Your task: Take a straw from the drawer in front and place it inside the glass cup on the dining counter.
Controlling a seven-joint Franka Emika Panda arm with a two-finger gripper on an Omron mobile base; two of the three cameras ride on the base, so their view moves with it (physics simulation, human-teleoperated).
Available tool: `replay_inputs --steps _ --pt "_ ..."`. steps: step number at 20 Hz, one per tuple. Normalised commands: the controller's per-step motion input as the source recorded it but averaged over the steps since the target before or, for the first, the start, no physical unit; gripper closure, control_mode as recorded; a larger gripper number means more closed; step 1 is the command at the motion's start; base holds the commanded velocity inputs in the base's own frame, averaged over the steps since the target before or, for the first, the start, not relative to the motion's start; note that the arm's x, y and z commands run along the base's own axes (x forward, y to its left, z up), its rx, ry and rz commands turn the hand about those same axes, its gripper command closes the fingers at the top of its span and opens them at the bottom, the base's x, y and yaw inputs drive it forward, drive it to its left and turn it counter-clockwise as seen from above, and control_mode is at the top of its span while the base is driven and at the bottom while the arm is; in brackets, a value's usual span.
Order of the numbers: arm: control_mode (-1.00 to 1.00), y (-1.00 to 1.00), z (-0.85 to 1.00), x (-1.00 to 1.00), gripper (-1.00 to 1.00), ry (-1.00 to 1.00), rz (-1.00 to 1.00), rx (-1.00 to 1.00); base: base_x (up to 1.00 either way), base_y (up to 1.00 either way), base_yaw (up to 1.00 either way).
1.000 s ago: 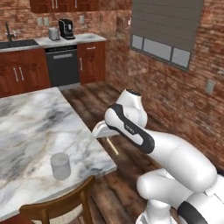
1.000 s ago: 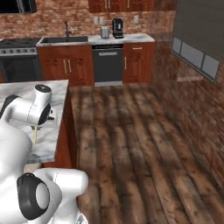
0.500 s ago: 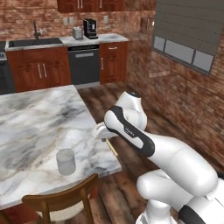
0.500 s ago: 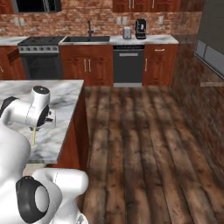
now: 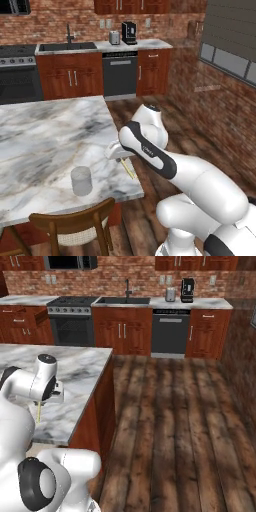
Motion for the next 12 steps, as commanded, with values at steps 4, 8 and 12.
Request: replay_inputs --steps 4,8,12 --pt "-1.0 0.0 0.16 0.11 1.0 -0.04 0.29 0.01 0.0 0.0 0.0" --pt "-1.0 0.0 0.53 0.0 1.0 -0.25 0.36 0.08 0.0 0.0 0.0" --pt "-1.0 -0.01 0.52 0.0 1.0 -0.28 0.36 0.17 0.0 0.0 0.0"
